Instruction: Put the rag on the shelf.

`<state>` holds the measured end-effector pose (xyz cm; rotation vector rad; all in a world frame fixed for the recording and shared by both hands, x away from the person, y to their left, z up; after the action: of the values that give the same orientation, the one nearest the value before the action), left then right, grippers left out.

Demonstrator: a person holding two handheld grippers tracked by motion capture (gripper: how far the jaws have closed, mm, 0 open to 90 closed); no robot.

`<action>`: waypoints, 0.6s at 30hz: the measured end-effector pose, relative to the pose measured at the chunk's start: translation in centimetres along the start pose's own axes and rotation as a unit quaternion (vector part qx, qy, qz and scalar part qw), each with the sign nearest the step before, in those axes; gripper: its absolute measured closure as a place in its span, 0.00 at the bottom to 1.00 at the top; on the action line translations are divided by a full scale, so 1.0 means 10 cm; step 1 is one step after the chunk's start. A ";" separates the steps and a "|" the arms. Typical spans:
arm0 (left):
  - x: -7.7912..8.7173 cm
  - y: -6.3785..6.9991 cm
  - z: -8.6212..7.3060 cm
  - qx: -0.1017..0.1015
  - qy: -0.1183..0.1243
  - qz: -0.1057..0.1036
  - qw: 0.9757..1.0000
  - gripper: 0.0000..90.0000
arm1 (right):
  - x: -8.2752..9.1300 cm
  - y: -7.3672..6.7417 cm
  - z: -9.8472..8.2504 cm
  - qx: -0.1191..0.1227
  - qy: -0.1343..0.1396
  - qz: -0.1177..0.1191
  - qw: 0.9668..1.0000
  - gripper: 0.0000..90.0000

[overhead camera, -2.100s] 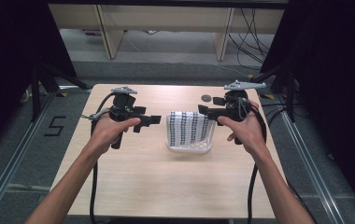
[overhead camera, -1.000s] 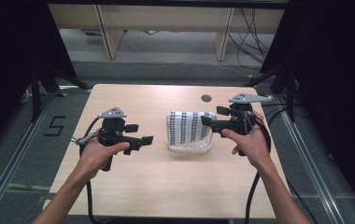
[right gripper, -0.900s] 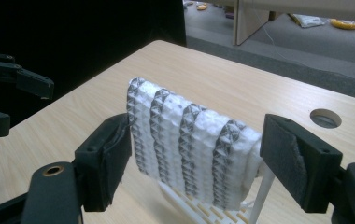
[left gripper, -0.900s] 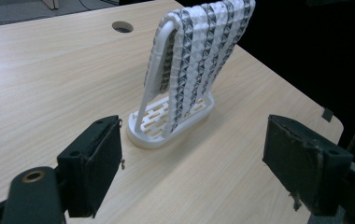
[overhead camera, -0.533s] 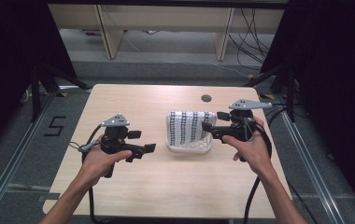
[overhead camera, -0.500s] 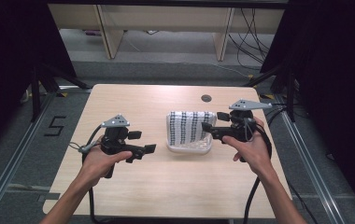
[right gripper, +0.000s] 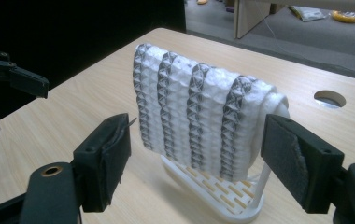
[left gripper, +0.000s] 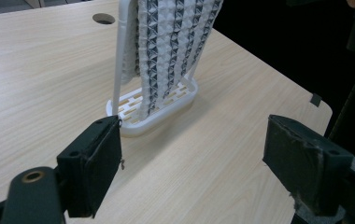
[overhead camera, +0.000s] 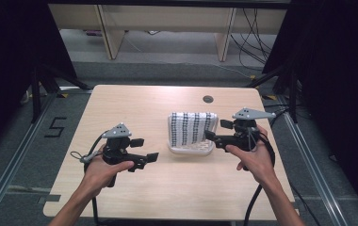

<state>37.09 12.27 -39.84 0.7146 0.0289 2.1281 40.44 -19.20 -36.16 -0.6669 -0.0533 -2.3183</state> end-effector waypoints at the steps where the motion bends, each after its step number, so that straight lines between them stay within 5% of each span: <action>1: -0.01 0.00 -0.01 0.000 0.001 -0.003 1.000 0.21 | 0.01 -0.01 -0.01 -0.007 -0.008 0.000 1.000 0.28; 18: -0.06 -0.01 -0.23 0.008 0.005 -0.008 1.000 0.21 | 0.00 -0.05 -0.18 -0.001 -0.009 0.017 1.000 0.26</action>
<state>36.33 12.43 -42.08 0.7114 0.0573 2.1182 39.25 -19.25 -37.66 -0.6842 -0.0464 -2.2814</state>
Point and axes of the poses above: each handheld gripper's, and its own axes: x roughly backward along the jaws, z roughly out of its top, y roughly to its right, the point moved 3 cm from there along -x, roughly forward along the jaws
